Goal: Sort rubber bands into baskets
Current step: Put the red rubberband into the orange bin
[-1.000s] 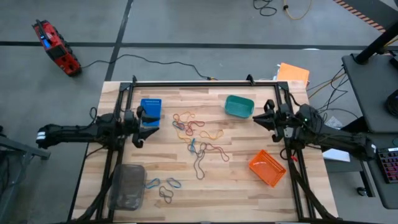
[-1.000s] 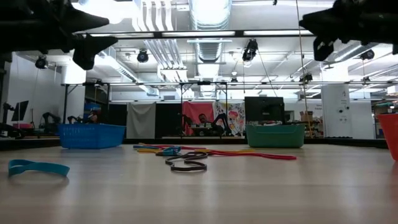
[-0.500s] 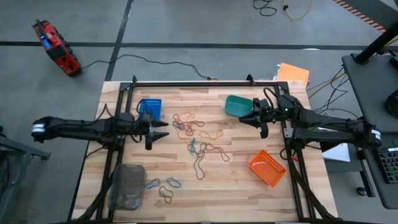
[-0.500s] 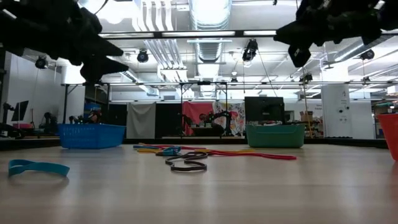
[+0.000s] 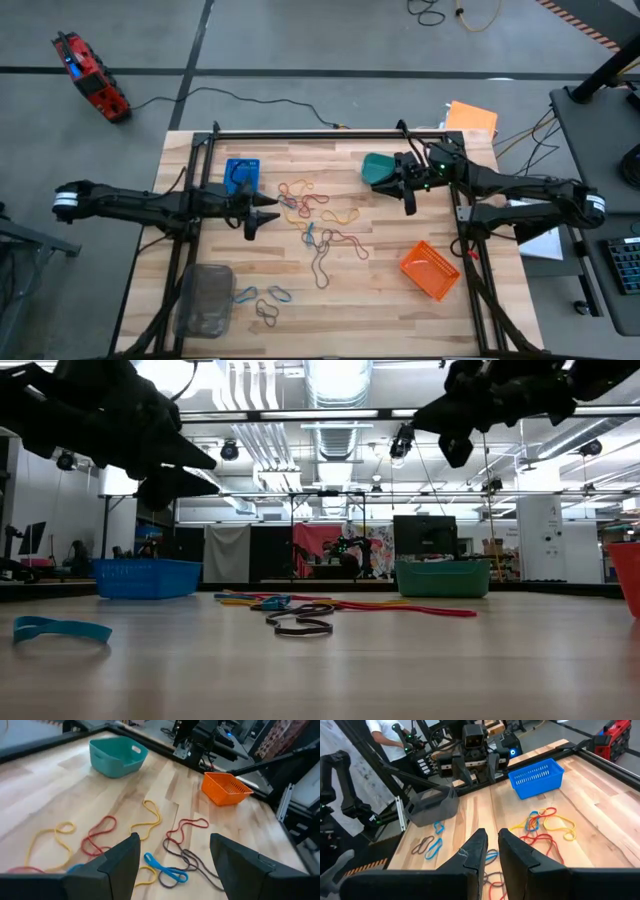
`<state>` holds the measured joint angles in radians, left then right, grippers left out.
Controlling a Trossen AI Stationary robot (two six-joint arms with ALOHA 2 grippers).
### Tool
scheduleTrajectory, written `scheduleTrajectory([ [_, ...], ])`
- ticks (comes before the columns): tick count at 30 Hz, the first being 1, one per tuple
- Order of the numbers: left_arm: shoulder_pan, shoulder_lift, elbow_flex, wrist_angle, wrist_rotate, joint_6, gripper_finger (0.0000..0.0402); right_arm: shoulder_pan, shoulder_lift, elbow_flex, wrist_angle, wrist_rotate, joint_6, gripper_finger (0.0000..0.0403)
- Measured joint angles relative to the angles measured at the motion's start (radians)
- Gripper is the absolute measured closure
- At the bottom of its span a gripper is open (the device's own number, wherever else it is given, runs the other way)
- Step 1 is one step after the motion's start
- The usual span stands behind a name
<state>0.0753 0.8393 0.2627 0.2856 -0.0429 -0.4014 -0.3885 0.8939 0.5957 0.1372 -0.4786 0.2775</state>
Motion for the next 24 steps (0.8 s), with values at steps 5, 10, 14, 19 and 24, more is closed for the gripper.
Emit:
scheduleTrajectory([
  [5, 0.0, 0.039, 0.034, 0.001, 0.035, -0.004, 0.0178, 0.0, 0.064, 0.052, 0.011, 0.036, 0.0, 0.036],
  [10, 0.0, 0.072, 0.105, -0.113, 0.002, 0.039, 0.0178, -0.001, 0.143, 0.115, 0.01, 0.067, 0.0, 0.036],
  [14, 0.0, 0.115, 0.168, -0.126, -0.026, 0.111, 0.0178, -0.001, 0.223, 0.18, 0.035, 0.088, -0.011, 0.036],
  [19, 0.0, 0.169, 0.231, -0.139, -0.027, 0.165, 0.0178, 0.005, 0.322, 0.27, -0.009, 0.065, 0.016, 0.036],
  [24, 0.0, 0.192, 0.289, -0.305, -0.026, 0.157, 0.0178, 0.073, 0.401, 0.412, -0.262, 0.065, -0.076, 0.036],
])
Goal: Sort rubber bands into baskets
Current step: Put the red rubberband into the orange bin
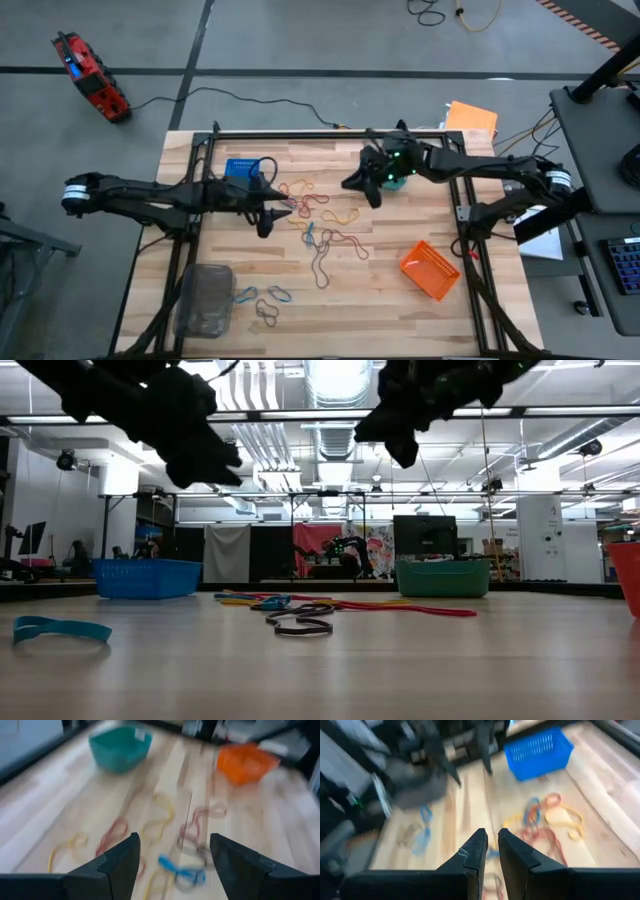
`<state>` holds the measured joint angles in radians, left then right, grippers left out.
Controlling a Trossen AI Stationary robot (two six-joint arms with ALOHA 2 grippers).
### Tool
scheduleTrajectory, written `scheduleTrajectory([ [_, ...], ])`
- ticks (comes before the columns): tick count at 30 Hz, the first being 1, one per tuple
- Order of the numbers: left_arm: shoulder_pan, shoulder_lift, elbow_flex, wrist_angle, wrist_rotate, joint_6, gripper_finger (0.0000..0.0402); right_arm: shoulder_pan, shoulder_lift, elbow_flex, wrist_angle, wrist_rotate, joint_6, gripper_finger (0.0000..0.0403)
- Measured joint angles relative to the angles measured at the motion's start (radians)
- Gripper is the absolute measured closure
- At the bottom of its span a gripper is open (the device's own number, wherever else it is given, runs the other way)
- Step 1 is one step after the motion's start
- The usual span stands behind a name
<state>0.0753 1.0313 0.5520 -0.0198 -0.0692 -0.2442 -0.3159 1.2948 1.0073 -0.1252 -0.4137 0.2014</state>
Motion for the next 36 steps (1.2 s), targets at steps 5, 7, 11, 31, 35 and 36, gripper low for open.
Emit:
scheduleTrajectory([
  [5, -0.003, -0.003, 0.032, -0.197, 0.0, -0.014, 0.0178, 0.066, 0.061, 0.149, -0.262, 0.143, -0.096, 0.036],
  [7, -0.003, -0.008, 0.029, -0.209, 0.0, -0.015, 0.0178, 0.084, 0.086, 0.189, -0.328, 0.161, -0.128, 0.036],
  [11, -0.003, -0.016, 0.012, -0.215, 0.0, -0.022, 0.0178, 0.108, 0.119, 0.217, -0.358, 0.163, -0.172, 0.036],
  [31, -0.004, 0.05, 0.008, -0.079, -0.172, 0.056, 0.0178, 0.365, 0.332, 0.215, -0.394, 0.354, -0.172, 0.036],
  [35, -0.003, 0.049, 0.008, -0.064, -0.172, 0.101, 0.0178, 0.402, 0.367, 0.215, -0.413, 0.392, -0.142, 0.036],
  [36, -0.003, 0.049, 0.008, -0.06, -0.172, 0.11, 0.0178, 0.41, 0.371, 0.215, -0.419, 0.394, -0.128, 0.036],
])
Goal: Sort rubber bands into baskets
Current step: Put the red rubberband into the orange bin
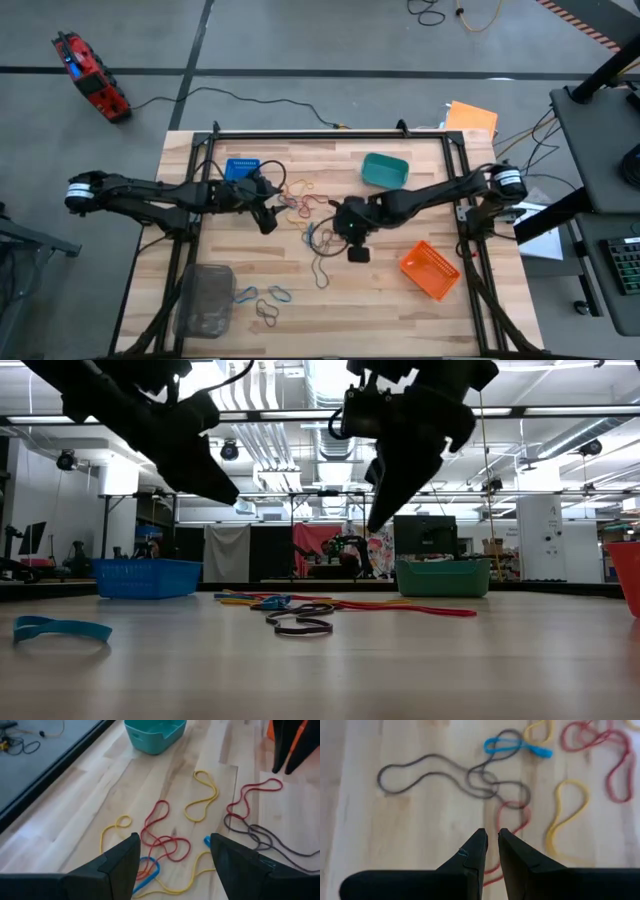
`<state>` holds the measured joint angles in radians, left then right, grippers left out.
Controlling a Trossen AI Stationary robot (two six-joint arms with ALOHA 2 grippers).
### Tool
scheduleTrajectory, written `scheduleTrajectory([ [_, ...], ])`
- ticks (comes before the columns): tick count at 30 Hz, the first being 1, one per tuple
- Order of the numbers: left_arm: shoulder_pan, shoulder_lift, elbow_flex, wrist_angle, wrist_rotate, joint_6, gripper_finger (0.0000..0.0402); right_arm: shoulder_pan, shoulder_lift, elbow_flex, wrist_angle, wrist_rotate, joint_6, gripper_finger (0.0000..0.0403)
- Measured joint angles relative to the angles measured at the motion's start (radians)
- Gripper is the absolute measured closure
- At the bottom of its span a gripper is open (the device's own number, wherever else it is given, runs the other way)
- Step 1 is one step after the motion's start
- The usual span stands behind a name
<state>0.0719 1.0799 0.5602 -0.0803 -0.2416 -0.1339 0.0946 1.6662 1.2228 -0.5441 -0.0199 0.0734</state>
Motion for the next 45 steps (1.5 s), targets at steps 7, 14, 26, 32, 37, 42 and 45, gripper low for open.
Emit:
scheduleTrajectory([
  [7, 0.0, 0.012, 0.0, 0.072, -0.003, 0.057, 0.0178, 0.057, 0.034, -0.027, -0.025, 0.065, 0.092, 0.036],
  [14, 0.001, 0.014, 0.0, 0.134, -0.003, 0.119, 0.0178, 0.062, 0.053, -0.06, 0.032, 0.152, 0.165, 0.0351],
  [26, 0.001, 0.015, 0.0, 0.154, -0.003, 0.118, 0.0178, 0.048, 0.078, -0.102, 0.139, 0.212, 0.138, 0.0226],
  [32, 0.001, 0.015, 0.0, 0.174, -0.003, 0.118, 0.0178, 0.049, 0.143, -0.114, 0.177, 0.216, 0.129, 0.0199],
  [37, 0.001, 0.015, 0.0, 0.197, -0.003, 0.121, 0.0178, 0.047, 0.199, -0.102, 0.192, 0.232, 0.126, 0.0198],
  [42, 0.001, 0.015, 0.0, 0.198, -0.003, 0.121, 0.0178, 0.037, 0.239, -0.099, 0.194, 0.212, 0.135, 0.0213],
  [45, 0.001, 0.015, 0.0, 0.198, -0.003, 0.119, 0.0178, 0.022, 0.258, -0.1, 0.199, 0.173, 0.134, 0.0242],
])
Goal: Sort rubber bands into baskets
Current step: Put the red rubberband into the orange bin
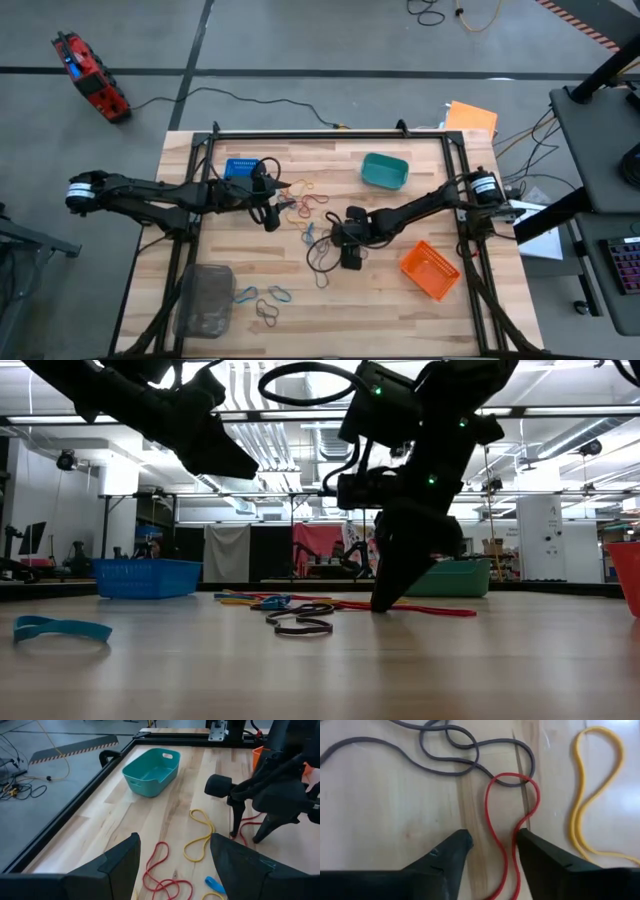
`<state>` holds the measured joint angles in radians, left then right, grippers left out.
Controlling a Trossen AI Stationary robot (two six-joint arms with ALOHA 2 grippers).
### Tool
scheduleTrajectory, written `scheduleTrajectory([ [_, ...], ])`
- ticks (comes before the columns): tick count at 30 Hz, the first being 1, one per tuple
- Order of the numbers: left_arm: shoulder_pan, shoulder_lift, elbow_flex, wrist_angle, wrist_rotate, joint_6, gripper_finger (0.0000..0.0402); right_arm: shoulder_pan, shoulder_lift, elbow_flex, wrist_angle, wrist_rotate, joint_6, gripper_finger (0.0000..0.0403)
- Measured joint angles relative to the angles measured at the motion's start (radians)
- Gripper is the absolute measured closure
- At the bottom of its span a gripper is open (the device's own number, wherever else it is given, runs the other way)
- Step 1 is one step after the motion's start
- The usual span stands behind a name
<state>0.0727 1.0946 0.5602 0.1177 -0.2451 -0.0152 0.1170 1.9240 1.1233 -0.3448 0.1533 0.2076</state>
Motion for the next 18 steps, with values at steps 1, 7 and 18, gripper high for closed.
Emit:
scheduleTrajectory([
  [1, 0.0, 0.0, 0.0, 0.0, 0.0, -0.003, 0.0178, -0.006, 0.007, 0.0, 0.005, -0.015, -0.005, 0.0255],
  [7, 0.0, 0.0, 0.0, -0.007, 0.0, -0.031, 0.0178, -0.036, 0.054, -0.002, 0.043, -0.05, -0.045, 0.0343],
  [18, -0.001, 0.0, 0.0, -0.041, 0.0, -0.088, 0.0178, -0.041, -0.03, -0.004, 0.048, -0.046, -0.111, 0.0394],
])
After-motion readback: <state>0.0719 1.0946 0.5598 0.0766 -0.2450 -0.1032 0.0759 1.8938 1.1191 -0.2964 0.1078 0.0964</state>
